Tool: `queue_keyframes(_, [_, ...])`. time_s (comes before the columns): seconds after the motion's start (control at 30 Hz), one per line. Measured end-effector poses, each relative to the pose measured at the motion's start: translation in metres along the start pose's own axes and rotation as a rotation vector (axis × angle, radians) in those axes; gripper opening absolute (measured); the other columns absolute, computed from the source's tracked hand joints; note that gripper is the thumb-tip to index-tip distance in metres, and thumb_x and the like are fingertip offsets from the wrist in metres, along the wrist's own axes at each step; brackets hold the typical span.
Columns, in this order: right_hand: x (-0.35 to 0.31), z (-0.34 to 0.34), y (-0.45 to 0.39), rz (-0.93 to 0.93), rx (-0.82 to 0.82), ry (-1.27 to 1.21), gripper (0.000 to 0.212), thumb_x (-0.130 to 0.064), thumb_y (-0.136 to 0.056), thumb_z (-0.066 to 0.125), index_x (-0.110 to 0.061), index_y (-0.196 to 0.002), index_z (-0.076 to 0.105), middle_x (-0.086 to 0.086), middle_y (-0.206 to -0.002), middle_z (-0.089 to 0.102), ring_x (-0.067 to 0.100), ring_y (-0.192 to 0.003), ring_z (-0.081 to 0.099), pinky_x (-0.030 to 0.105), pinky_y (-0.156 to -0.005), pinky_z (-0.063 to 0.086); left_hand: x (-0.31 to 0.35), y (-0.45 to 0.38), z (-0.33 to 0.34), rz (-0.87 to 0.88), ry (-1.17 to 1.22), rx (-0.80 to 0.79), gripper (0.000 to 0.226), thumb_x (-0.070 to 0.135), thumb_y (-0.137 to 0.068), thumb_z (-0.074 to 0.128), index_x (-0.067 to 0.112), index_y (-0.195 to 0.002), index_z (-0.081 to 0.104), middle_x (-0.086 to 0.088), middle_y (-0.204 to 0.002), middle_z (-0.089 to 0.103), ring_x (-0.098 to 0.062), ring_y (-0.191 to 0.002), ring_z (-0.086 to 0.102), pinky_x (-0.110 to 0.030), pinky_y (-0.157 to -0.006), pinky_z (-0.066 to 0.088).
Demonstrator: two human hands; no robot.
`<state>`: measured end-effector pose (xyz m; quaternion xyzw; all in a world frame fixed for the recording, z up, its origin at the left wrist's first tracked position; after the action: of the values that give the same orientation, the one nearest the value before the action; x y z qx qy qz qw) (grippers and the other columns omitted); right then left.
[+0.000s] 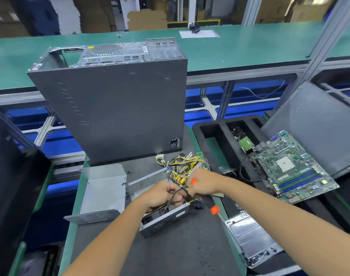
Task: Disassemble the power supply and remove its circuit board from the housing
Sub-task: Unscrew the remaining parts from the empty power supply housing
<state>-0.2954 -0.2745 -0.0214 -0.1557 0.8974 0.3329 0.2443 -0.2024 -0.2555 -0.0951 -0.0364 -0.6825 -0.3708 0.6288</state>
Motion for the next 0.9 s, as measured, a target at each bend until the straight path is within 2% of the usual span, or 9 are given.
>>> queue_keyframes(0.13, [-0.002, 0.008, -0.009, -0.057, 0.037, -0.166, 0.019, -0.001, -0.071, 0.063, -0.017, -0.061, 0.067, 0.003, -0.063, 0.056, 0.014, -0.064, 0.049, 0.025, -0.061, 0.038, 0.002, 0.000, -0.020, 0.047, 0.040, 0.189, 0.010, -0.007, -0.084, 0.063, 0.001, -0.087, 0.069, -0.011, -0.081, 0.067, -0.011, -0.070, 0.064, -0.019, -0.070, 0.053])
queue_keyframes(0.23, [0.004, 0.004, -0.015, -0.038, 0.119, -0.210, 0.010, 0.001, -0.071, 0.062, -0.001, -0.071, 0.072, 0.004, -0.068, 0.058, 0.013, -0.067, 0.047, 0.027, -0.062, 0.037, -0.001, 0.000, -0.031, 0.065, 0.064, 0.300, 0.014, -0.010, -0.082, 0.063, -0.003, -0.092, 0.070, -0.008, -0.086, 0.069, -0.011, -0.076, 0.064, -0.018, -0.070, 0.053])
queue_keyframes(0.3, [0.008, 0.004, -0.018, -0.009, 0.144, -0.218, 0.010, -0.001, -0.071, 0.063, 0.005, -0.073, 0.071, 0.008, -0.069, 0.056, 0.015, -0.066, 0.043, 0.029, -0.061, 0.035, 0.000, -0.001, -0.031, 0.069, 0.093, 0.318, 0.013, -0.012, -0.082, 0.062, -0.007, -0.093, 0.067, -0.006, -0.084, 0.070, -0.010, -0.072, 0.065, -0.020, -0.068, 0.054])
queue_keyframes(0.4, [0.010, 0.003, -0.020, 0.003, 0.153, -0.340, 0.012, 0.003, -0.070, 0.060, 0.005, -0.060, 0.053, 0.015, -0.067, 0.040, 0.021, -0.067, 0.031, 0.030, -0.058, 0.023, 0.008, -0.001, -0.029, 0.084, 0.094, 0.317, 0.009, -0.013, -0.081, 0.063, -0.007, -0.086, 0.064, -0.004, -0.081, 0.070, -0.012, -0.067, 0.064, -0.022, -0.064, 0.055])
queue_keyframes(0.57, [0.011, 0.006, -0.022, 0.023, 0.140, -0.472, 0.005, 0.009, -0.071, 0.058, 0.013, -0.069, 0.060, 0.015, -0.070, 0.042, 0.021, -0.067, 0.036, 0.030, -0.061, 0.027, 0.008, 0.000, -0.031, 0.012, 0.144, 0.360, 0.023, -0.018, -0.076, 0.064, 0.002, -0.085, 0.057, -0.009, -0.069, 0.063, -0.014, -0.061, 0.061, -0.022, -0.058, 0.053])
queue_keyframes(0.7, [0.006, 0.005, -0.025, 0.001, 0.172, -0.429, 0.012, 0.009, -0.070, 0.057, 0.021, -0.071, 0.056, 0.014, -0.065, 0.044, 0.021, -0.063, 0.037, 0.028, -0.055, 0.026, 0.004, -0.001, -0.034, -0.053, 0.179, 0.349, 0.029, -0.023, -0.075, 0.055, 0.006, -0.079, 0.056, -0.012, -0.067, 0.061, -0.020, -0.061, 0.057, -0.024, -0.057, 0.049])
queue_keyframes(0.77, [0.001, 0.003, -0.027, -0.030, 0.193, -0.333, 0.010, 0.004, -0.071, 0.060, 0.011, -0.063, 0.060, 0.010, -0.061, 0.047, 0.018, -0.063, 0.039, 0.028, -0.057, 0.029, 0.003, -0.001, -0.035, -0.073, 0.169, 0.340, 0.032, -0.025, -0.074, 0.052, 0.006, -0.078, 0.056, -0.012, -0.066, 0.063, -0.021, -0.060, 0.059, -0.025, -0.058, 0.049])
queue_keyframes(0.83, [-0.003, 0.000, -0.027, -0.044, 0.206, -0.245, 0.023, -0.002, -0.071, 0.064, -0.013, -0.051, 0.062, -0.002, -0.057, 0.051, 0.013, -0.061, 0.043, 0.027, -0.057, 0.034, 0.004, -0.001, -0.036, -0.082, 0.154, 0.329, 0.033, -0.026, -0.072, 0.051, 0.006, -0.078, 0.057, -0.009, -0.061, 0.064, -0.019, -0.057, 0.061, -0.024, -0.057, 0.051])
queue_keyframes(0.9, [-0.003, -0.002, -0.027, -0.039, 0.212, -0.230, 0.027, -0.003, -0.071, 0.065, -0.022, -0.052, 0.063, -0.010, -0.058, 0.055, 0.011, -0.063, 0.048, 0.024, -0.057, 0.037, 0.005, 0.000, -0.037, -0.080, 0.158, 0.321, 0.034, -0.026, -0.069, 0.050, 0.005, -0.079, 0.057, -0.010, -0.061, 0.065, -0.020, -0.057, 0.062, -0.025, -0.055, 0.051])
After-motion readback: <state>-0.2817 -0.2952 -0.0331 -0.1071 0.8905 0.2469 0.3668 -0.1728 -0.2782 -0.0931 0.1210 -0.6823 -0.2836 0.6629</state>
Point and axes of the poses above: each hand's wrist, its own y-axis away from the middle knuckle, its own z-axis out of the palm, x = y × z, the point moved 9 cm from there along -y, towards the middle knuckle
